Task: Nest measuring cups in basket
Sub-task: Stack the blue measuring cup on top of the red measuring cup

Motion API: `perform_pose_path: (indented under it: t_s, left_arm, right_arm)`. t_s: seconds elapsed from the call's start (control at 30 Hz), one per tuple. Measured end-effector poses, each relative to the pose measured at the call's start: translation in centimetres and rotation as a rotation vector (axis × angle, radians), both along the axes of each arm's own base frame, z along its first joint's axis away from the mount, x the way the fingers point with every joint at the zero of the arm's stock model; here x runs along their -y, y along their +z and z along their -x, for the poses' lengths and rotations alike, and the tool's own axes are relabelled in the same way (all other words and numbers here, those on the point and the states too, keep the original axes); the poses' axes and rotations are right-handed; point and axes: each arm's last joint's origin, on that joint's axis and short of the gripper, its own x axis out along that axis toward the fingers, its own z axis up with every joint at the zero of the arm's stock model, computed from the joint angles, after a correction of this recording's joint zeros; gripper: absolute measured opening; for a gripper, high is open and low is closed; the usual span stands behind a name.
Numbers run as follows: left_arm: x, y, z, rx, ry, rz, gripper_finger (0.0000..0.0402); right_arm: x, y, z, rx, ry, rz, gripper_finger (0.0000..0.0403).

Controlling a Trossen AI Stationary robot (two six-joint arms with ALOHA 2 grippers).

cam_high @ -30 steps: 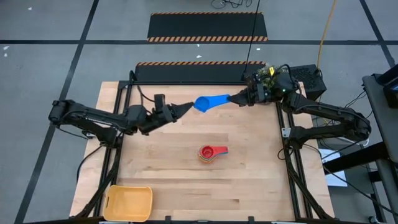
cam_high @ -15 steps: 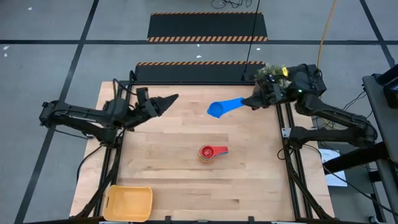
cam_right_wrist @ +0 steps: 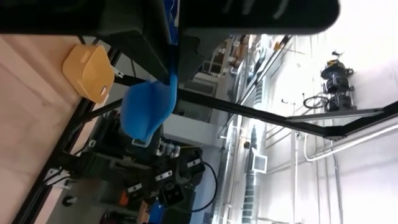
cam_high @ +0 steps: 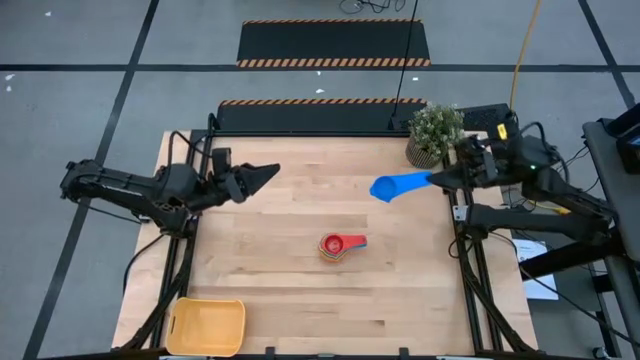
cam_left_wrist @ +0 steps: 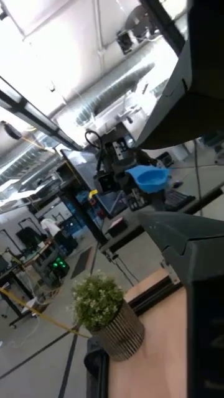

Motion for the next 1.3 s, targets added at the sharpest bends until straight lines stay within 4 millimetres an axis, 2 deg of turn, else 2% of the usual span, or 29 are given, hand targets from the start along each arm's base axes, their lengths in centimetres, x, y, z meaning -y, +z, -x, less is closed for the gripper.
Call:
perform_pose_path:
  t_s: [0.2, 0.47, 0.67, 1.0, 1.3]
  left_arm:
    - [0.8, -0.3, 0.1, -0.03, -0.035, -0.007, 0.0175]
    - [1.2, -0.4, 0.1, -0.042, -0.047, 0.001, 0.0175]
    - [1.3, -0.5, 0.1, -0.049, -0.027, 0.005, 0.0175]
    - [1.3, -0.5, 0.1, -0.047, -0.023, 0.013, 0.0175]
    - [1.3, -0.5, 0.1, -0.044, -0.025, 0.023, 0.0175]
  right_arm:
    - [-0.7, -0.3, -0.3, -0.023, -0.024, 0.01, 0.0002]
    - [-2.0, -1.6, -4.1, -0.139, 0.079, 0.056, 0.0002]
    - [-3.1, -3.0, -6.9, -0.236, 0.088, 0.099, 0.0002]
    - [-4.4, -3.9, -10.0, -0.243, 0.081, 0.119, 0.0002]
    - [-5.4, -5.8, -12.2, -0.331, 0.116, 0.146, 0.0002]
